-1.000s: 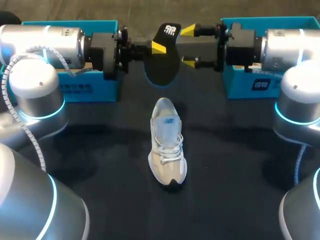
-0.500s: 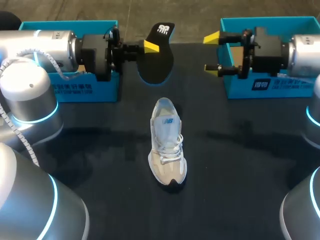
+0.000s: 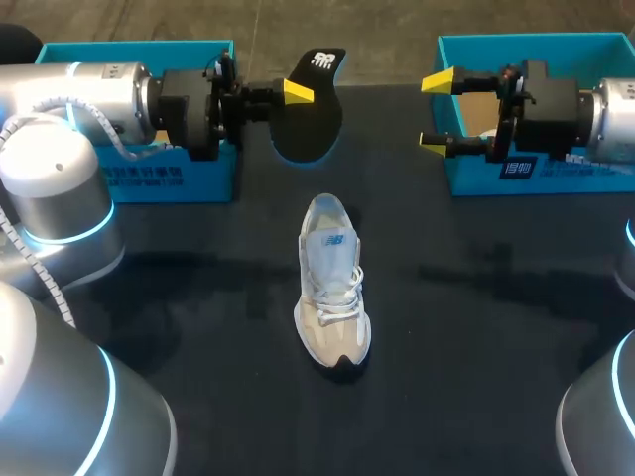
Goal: Take the shoe out of the shoebox, open the shoe tongue, remove and reinsert the insole, then place the shoe into the shoebox
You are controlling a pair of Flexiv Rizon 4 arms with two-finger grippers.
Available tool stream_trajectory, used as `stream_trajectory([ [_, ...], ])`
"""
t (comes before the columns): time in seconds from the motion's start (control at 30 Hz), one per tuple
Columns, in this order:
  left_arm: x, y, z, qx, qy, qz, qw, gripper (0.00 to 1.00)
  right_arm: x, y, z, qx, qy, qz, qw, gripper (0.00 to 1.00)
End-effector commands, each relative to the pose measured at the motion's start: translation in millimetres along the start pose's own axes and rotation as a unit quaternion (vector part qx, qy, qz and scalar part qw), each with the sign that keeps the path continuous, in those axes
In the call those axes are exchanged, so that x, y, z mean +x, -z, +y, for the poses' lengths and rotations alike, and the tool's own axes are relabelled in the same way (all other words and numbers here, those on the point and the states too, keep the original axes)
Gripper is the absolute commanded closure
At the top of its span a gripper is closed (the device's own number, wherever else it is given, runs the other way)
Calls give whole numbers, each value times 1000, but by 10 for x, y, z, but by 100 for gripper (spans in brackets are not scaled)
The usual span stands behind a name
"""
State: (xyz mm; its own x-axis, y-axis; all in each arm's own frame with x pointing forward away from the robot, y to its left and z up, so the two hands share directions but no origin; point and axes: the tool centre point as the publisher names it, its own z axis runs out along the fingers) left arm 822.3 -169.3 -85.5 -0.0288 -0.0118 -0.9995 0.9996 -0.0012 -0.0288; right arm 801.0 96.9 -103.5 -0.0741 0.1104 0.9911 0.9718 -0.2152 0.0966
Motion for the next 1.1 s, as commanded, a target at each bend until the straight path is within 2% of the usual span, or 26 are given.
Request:
stream_trajectory([
  [0.03,-18,4,-20,2,77,-12,997,100,-5,-23,7,0,0,0,1000,0],
  [0.17,-51,13,-47,4,179,-2,984,100,-5,-23,7,0,0,0,1000,0],
  [0.27,-62,31,-65,2,258,4,966,100,-5,-23,7,0,0,0,1000,0],
  [0.33,-70,41,-80,11,324,12,946,100,-5,-23,7,0,0,0,1000,0],
  [0.37,-60,52,-84,8,391,10,920,100,-5,-23,7,0,0,0,1000,0],
  [0.43,-43,58,-100,14,456,9,890,100,-5,-23,7,0,0,0,1000,0],
  [0.47,-31,56,-118,15,509,15,861,100,-5,-23,7,0,0,0,1000,0],
  [0.5,-12,54,-137,24,530,18,847,100,-5,-23,7,0,0,0,1000,0],
  [0.53,0,48,-157,21,592,-2,805,100,-5,-23,7,0,0,0,1000,0],
  [0.57,1,43,-182,40,641,-4,767,100,-5,-23,7,0,0,0,1000,0],
  [0.6,21,43,-213,46,663,-5,747,100,-5,-23,7,0,0,0,1000,0],
  [1.1,21,43,-213,46,663,-5,747,100,-5,-23,7,0,0,0,1000,0],
])
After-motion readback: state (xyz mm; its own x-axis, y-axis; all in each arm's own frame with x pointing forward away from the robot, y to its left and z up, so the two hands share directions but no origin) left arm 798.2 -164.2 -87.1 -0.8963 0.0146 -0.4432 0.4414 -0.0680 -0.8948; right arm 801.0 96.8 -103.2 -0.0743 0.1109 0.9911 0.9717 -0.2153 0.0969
